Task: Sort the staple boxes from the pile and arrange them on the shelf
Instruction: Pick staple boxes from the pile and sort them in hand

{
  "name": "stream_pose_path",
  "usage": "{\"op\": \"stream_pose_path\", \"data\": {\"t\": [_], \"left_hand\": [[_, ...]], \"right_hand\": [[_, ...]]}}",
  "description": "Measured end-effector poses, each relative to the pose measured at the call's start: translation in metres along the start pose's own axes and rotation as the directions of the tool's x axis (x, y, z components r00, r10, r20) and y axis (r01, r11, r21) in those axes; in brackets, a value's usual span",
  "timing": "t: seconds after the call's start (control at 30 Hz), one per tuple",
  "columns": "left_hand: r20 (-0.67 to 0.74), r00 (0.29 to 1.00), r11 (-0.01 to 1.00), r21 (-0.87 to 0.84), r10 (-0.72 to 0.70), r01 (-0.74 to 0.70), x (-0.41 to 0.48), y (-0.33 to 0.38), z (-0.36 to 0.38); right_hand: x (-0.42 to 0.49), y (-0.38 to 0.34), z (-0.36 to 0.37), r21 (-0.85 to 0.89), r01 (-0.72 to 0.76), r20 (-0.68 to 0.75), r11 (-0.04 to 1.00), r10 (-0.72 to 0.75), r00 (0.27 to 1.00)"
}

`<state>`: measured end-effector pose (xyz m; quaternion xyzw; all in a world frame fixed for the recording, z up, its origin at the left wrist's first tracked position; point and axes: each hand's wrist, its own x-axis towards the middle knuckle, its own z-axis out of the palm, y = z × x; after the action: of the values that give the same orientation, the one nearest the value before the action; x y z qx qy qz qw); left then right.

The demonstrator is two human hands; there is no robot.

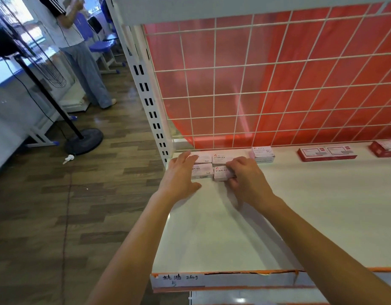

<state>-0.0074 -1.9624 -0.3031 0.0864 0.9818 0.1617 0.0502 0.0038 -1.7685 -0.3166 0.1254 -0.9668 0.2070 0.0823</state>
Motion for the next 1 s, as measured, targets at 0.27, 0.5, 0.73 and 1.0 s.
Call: {"op": "stream_pose_path", "data": {"t": [0.27,0.5,0.73,1.0], "left_hand": [[0.25,0.968,0.991,0.128,0.016,-0.049,0.034,0.0,-0.018],[0.335,0.942,0.965,0.246,0.002,-0.089,0.056,0.01,-0.024],[0.323,0.946,0.943,0.304,0.035,-0.139,0.052,0.008,-0.028],[0.255,0.967,0.964,0.261,-0.013,-0.056,0.042,0.003,-0.024]], "right_hand": [[0.02,0.008,0.001,-0.012,0.002,0.132,1.0,0.0,0.991],[0.051,0.006,-0.01,-0.017,-0.043,0.407,0.999,0.047,0.912],[0.048,0.004,-0.011,0.053,-0.043,0.394,0.998,0.018,0.919],[0.045,0.005,-0.015,-0.112,-0.135,0.408,0.985,0.169,0.897]]}}
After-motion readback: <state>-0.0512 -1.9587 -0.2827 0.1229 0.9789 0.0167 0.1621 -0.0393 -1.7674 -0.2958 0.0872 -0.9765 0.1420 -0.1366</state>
